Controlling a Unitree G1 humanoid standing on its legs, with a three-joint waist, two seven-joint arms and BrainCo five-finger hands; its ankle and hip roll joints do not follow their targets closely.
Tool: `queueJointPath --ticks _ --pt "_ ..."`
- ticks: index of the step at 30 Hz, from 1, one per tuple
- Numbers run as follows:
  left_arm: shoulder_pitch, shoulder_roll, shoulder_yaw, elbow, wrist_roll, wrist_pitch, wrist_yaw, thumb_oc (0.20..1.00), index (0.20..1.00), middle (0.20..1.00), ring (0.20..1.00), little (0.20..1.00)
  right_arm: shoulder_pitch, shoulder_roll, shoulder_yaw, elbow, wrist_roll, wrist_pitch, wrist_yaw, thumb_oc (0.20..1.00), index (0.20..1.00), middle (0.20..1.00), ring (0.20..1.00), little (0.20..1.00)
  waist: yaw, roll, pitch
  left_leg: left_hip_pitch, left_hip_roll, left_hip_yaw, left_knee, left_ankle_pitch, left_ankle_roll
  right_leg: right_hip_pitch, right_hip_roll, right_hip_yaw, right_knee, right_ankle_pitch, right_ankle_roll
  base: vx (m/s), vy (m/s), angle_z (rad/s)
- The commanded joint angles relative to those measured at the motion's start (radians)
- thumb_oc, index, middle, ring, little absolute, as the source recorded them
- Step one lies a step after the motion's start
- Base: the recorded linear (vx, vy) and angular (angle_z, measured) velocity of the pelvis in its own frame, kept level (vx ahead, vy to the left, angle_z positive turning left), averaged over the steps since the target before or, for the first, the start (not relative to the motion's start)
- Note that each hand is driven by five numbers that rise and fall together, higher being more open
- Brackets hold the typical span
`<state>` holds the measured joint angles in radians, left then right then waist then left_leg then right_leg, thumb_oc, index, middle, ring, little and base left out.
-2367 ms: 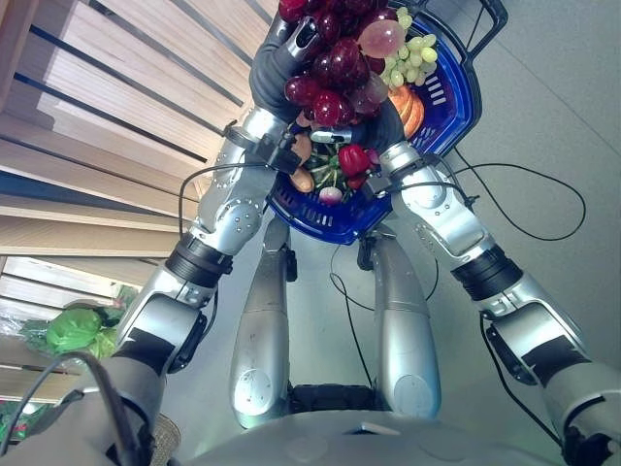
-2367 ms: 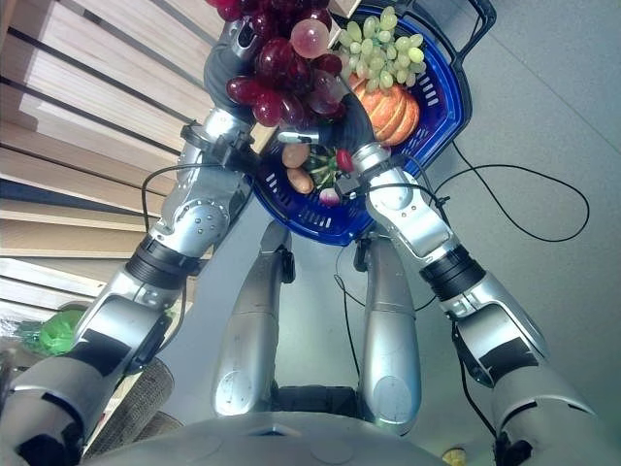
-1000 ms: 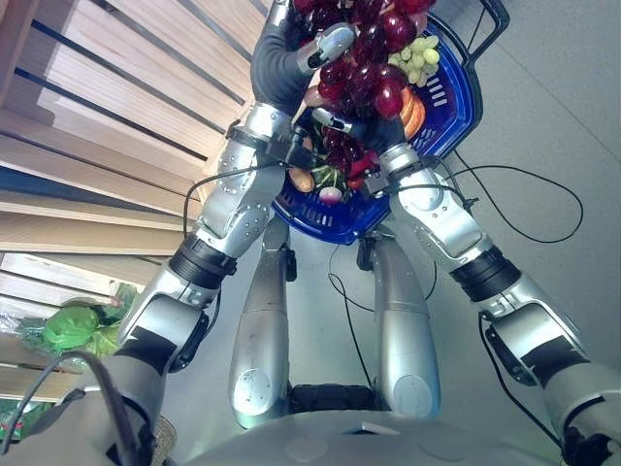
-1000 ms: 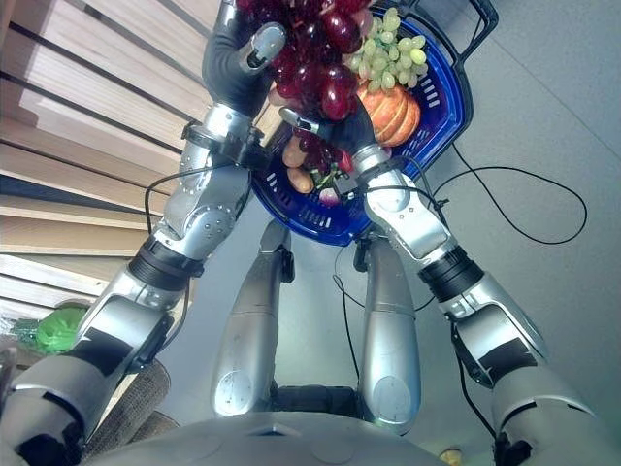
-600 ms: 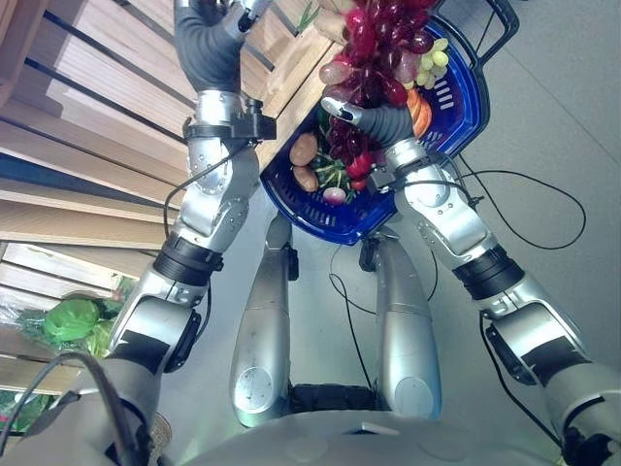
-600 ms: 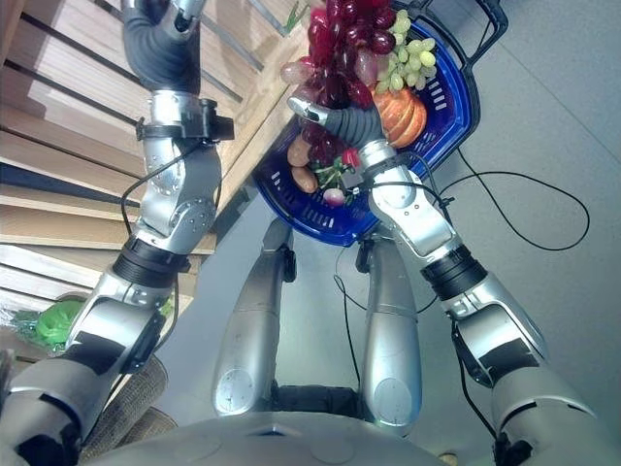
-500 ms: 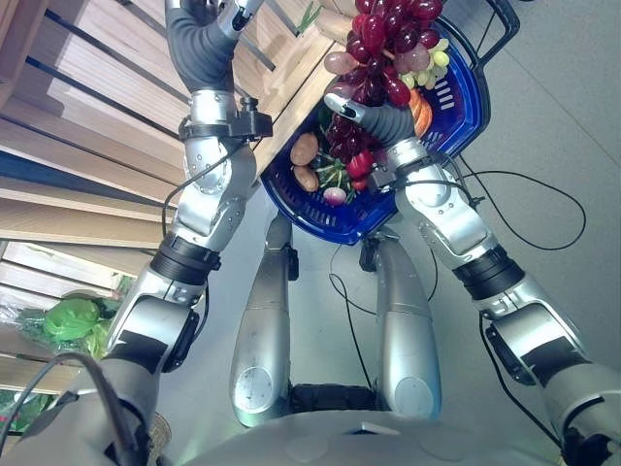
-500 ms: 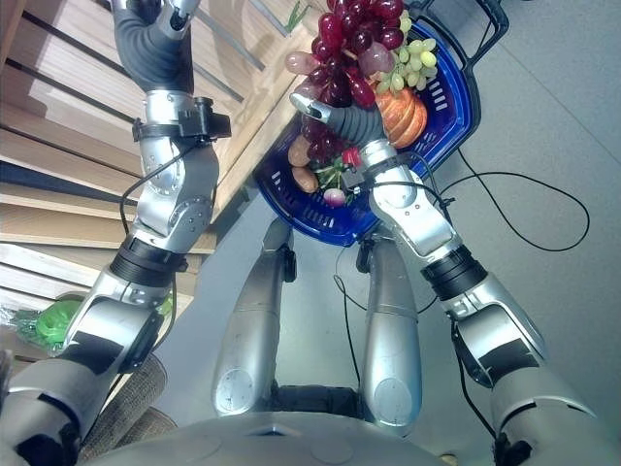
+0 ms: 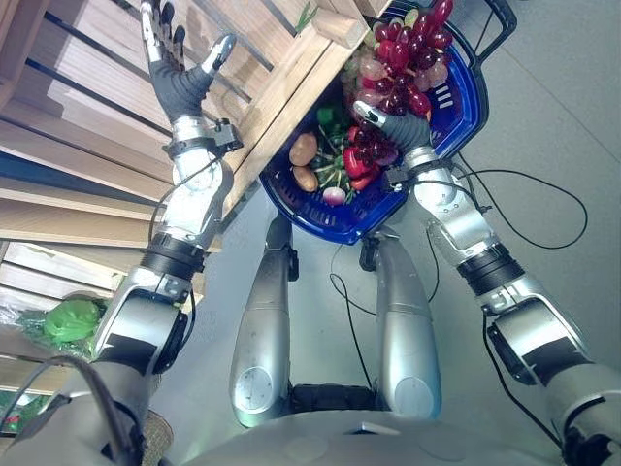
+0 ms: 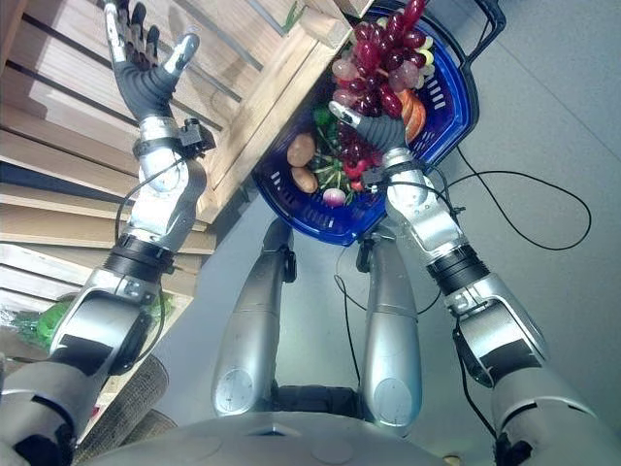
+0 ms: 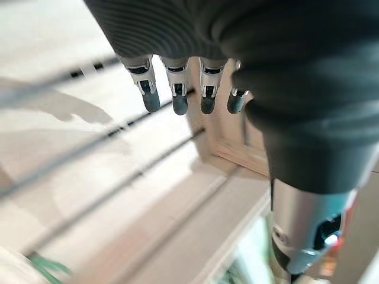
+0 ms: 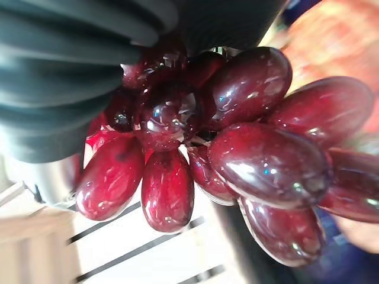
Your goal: Pick up fruits and vegetables into the basket
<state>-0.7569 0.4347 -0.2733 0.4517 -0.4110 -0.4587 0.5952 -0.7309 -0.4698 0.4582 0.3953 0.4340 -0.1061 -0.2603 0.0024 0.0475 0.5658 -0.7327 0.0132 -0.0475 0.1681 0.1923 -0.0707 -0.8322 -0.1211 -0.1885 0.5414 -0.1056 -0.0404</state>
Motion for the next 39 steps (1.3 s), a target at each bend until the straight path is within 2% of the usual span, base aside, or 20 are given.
queueJointPath --ticks 1,2,5,9,14,15,16,17,18,24,33,39 --pt "-0.038 0.014 0.017 0.064 0.021 -0.030 0.009 1.000 1.000 1.000 1.000 1.000 -0.052 -0.019 0.020 0.011 0.043 -0.011 0.008 0.200 0.200 0.200 0.200 0.200 0.012 -0.010 -0.046 -0.001 -0.050 0.059 0.116 -0.128 0.016 0.076 0.037 0.014 -0.187 0.113 0.114 0.00 0.000 0.00" --pt "-0.039 0.014 0.016 0.067 0.023 -0.028 0.011 1.000 1.000 1.000 1.000 1.000 -0.054 -0.019 0.021 0.015 0.046 -0.005 0.010 0.200 0.200 0.200 0.200 0.200 0.012 -0.009 -0.046 -0.002 -0.050 0.059 0.117 -0.128 0.016 0.076 0.037 0.014 -0.187 0.113 0.114 0.00 0.000 0.00" --pt "-0.108 0.041 -0.020 0.199 -0.056 -0.001 -0.017 1.000 1.000 1.000 1.000 1.000 -0.163 -0.031 0.080 0.247 0.074 0.074 0.026 0.200 0.200 0.200 0.200 0.200 0.022 -0.003 -0.046 -0.011 -0.050 0.058 0.125 -0.126 0.010 0.064 0.038 0.009 -0.177 0.110 0.111 0.00 0.000 0.00" --pt "-0.167 0.048 -0.054 0.284 -0.078 0.039 -0.048 1.000 1.000 1.000 1.000 1.000 -0.265 -0.030 0.104 0.467 0.012 0.165 0.058 0.200 0.200 0.200 0.200 0.200 0.033 0.008 -0.046 -0.022 -0.051 0.056 0.130 -0.123 0.010 0.050 0.040 0.006 -0.166 0.109 0.109 0.00 0.001 0.01" --pt "-0.193 0.032 -0.070 0.347 -0.106 0.038 -0.080 1.000 1.000 1.000 1.000 1.000 -0.353 -0.014 0.108 0.668 -0.066 0.205 0.107 0.200 0.200 0.200 0.200 0.200 0.046 0.021 -0.046 -0.031 -0.052 0.052 0.132 -0.122 0.012 0.039 0.041 0.005 -0.162 0.109 0.109 0.00 -0.001 0.01" --pt "-0.199 0.028 -0.073 0.361 -0.116 0.034 -0.093 1.000 1.000 1.000 1.000 1.000 -0.376 -0.013 0.111 0.704 -0.074 0.231 0.118 0.244 0.244 0.244 0.244 0.244 0.049 0.024 -0.046 -0.035 -0.053 0.051 0.137 -0.122 0.012 0.033 0.041 0.005 -0.159 0.109 0.108 0.00 0.000 0.00" --pt "-0.200 0.027 -0.073 0.364 -0.120 0.033 -0.096 1.000 1.000 1.000 1.000 1.000 -0.381 -0.012 0.112 0.710 -0.078 0.241 0.118 0.762 0.762 0.762 0.762 0.762 0.049 0.025 -0.046 -0.037 -0.053 0.050 0.138 -0.122 0.012 0.031 0.041 0.006 -0.158 0.110 0.108 0.00 0.000 0.00" --pt "-0.200 0.025 -0.072 0.366 -0.118 0.031 -0.097 1.000 1.000 1.000 1.000 1.000 -0.386 -0.011 0.109 0.722 -0.087 0.247 0.122 0.762 0.762 0.762 0.762 0.762 0.051 0.025 -0.046 -0.038 -0.054 0.049 0.139 -0.123 0.012 0.030 0.041 0.005 -0.157 0.109 0.108 0.00 0.000 0.00" --pt "-0.202 0.017 -0.071 0.370 -0.129 0.028 -0.106 1.000 1.000 1.000 1.000 1.000 -0.405 -0.008 0.112 0.757 -0.117 0.282 0.132 1.000 1.000 1.000 1.000 1.000 0.054 0.028 -0.046 -0.042 -0.056 0.048 0.141 -0.123 0.014 0.026 0.043 0.005 -0.157 0.110 0.107 0.00 0.000 0.00" --pt "-0.200 0.004 -0.070 0.366 -0.108 0.023 -0.106 1.000 1.000 1.000 1.000 1.000 -0.436 -0.001 0.105 0.794 -0.148 0.357 0.145 1.000 1.000 1.000 1.000 1.000 0.061 0.028 -0.046 -0.046 -0.059 0.042 0.143 -0.124 0.016 0.021 0.049 0.007 -0.154 0.110 0.106 0.00 -0.002 0.02" --pt "-0.195 0.001 -0.061 0.362 -0.095 0.030 -0.104 1.000 1.000 1.000 1.000 1.000 -0.440 0.004 0.099 0.796 -0.167 0.364 0.141 1.000 1.000 1.000 1.000 1.000 0.059 0.023 -0.046 -0.034 -0.062 0.038 0.142 -0.129 0.018 0.031 0.057 0.015 -0.159 0.112 0.106 0.00 0.000 0.00" --pt "-0.179 0.001 -0.059 0.372 -0.050 0.064 -0.112 1.000 1.000 1.000 1.000 1.000 -0.414 0.006 0.095 0.795 -0.173 0.349 0.125 1.000 1.000 1.000 1.000 1.000 0.052 0.018 -0.046 0.016 -0.067 0.037 0.124 -0.134 0.022 0.076 0.061 0.028 -0.177 0.115 0.108 -0.01 0.010 0.00"
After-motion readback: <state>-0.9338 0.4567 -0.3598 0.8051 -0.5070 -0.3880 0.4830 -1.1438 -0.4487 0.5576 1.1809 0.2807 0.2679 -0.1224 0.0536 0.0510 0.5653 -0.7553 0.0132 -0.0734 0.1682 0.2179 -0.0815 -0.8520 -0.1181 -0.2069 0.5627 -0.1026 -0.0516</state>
